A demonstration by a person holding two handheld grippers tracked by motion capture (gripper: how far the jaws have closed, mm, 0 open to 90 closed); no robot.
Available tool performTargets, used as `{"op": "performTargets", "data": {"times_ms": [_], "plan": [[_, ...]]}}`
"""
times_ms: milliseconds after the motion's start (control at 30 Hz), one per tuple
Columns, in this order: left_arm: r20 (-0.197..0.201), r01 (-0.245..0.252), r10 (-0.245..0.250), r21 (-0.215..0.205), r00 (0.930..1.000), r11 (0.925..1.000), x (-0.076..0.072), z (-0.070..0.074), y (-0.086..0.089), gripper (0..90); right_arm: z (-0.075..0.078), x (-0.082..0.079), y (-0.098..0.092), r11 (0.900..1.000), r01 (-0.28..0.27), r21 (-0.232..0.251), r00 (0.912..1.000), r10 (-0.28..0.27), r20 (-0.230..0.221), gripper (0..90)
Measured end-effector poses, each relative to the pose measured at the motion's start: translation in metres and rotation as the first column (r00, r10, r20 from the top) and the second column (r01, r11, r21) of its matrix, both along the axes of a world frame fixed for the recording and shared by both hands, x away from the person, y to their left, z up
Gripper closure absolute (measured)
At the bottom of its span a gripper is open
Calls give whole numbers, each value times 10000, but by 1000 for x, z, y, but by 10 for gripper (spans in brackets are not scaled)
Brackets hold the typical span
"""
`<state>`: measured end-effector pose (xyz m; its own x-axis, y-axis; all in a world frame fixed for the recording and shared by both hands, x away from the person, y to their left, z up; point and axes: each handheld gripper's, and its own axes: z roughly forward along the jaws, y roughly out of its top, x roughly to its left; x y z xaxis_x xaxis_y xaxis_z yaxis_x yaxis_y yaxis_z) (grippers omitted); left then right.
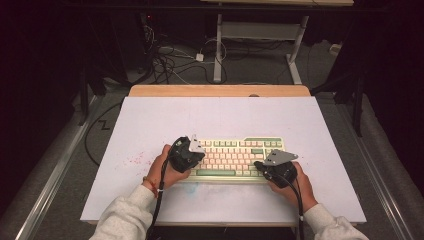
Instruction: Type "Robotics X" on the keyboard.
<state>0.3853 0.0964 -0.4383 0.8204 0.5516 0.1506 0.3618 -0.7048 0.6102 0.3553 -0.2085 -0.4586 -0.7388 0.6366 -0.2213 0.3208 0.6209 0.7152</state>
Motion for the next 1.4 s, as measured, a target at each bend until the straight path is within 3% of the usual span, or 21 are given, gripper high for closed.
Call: {"op": "performTargets", "data": {"times_ms": [167, 267, 700, 933, 1000, 1200, 1333, 1367, 1400], "plan": [[-89, -55, 58, 330, 9999, 9994, 12, -5, -11, 872, 0, 0, 0, 10000, -26, -24, 10000, 26, 22, 900], [-123, -132, 135, 306, 9998, 9994, 16, -4, -13, 873, 0, 0, 0, 10000, -26, -8, 10000, 26, 25, 900], [-214, -152, 163, 481, 9996, 9987, 18, -6, -17, 872, 0, 0, 0, 10000, -65, -51, 10000, 66, 69, 900], [649, -102, 119, -261, 9978, 9996, 5, 15, -8, 864, 10, -6, -1, 9997, -105, 198, 9996, 99, 279, 900], [747, -3, 31, -375, 9972, 9993, 3, 16, -6, 837, 15, -10, -3, 9995, -127, 293, 9991, 115, 404, 900], [1871, 49, 128, -936, 9823, 9956, -16, 24, 11, 661, 26, -19, -10, 9984, -164, 550, 9979, 129, 639, 900], [2232, -124, 347, -1006, 9742, 9949, -23, 23, 20, 446, 29, -22, -13, 9979, -181, 623, 9978, 140, 653, 900], [2447, -338, 606, -1120, 9677, 9931, -28, 21, 27, 397, 31, -23, -15, 9975, -174, 683, 9975, 126, 698, 900], [2473, -357, 646, -1198, 9668, 9922, -30, 19, 30, 362, 32, -24, -16, 9973, -164, 718, 9975, 114, 700, 900]]}}
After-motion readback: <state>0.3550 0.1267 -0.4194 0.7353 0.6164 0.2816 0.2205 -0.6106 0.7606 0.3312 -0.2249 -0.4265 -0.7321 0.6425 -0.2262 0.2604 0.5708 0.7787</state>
